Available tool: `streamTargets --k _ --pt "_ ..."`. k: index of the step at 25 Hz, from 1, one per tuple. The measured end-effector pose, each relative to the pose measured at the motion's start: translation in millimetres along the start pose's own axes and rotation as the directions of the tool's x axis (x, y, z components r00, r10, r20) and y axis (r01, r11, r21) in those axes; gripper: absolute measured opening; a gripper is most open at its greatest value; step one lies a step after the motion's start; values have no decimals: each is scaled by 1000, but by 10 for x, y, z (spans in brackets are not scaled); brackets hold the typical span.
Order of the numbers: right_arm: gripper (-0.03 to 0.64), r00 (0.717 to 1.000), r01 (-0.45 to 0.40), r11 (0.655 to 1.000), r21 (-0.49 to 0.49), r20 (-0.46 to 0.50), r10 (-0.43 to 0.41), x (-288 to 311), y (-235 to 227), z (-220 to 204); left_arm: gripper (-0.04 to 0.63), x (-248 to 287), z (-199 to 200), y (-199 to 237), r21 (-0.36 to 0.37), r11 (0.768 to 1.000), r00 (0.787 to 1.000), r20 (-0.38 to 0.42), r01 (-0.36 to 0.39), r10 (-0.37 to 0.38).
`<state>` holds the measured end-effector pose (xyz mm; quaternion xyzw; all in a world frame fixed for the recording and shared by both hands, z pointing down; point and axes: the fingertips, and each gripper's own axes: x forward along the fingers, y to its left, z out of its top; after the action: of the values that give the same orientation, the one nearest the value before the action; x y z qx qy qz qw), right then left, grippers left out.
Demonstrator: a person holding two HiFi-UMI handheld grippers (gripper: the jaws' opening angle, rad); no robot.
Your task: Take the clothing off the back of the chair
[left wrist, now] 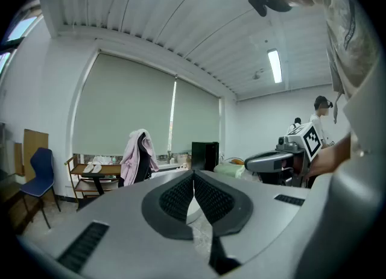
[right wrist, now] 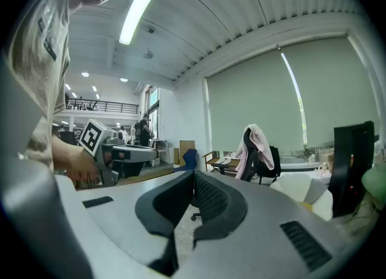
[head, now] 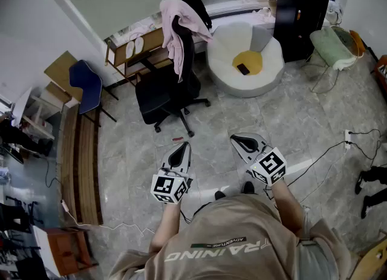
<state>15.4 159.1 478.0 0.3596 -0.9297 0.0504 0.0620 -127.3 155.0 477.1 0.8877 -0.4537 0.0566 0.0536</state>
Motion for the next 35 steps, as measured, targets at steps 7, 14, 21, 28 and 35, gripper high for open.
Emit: streamTargets --k 7,14,21,28,35 --pt "34 999 26 998 -56 -21 -28 185 43 104 14 -74 -29 181 -9 1000 1000 7 25 -25" --pt "34 999 50 998 -35 -17 -51 260 122 126 14 -148 -227 299 -35 999 999 12 40 -40" --pt "34 999 44 998 -42 -25 -45 324 -83 105 14 41 -349 340 -99 994 999 4 36 -35" --pt "34 999 29 999 26 23 -30 646 -719 38 14 569 -267 525 -95 995 999 -27 17 -20" --pt "35 997 -30 999 23 76 28 1139 -1553 291 14 1498 -5 799 -53 999 999 -36 2 -4"
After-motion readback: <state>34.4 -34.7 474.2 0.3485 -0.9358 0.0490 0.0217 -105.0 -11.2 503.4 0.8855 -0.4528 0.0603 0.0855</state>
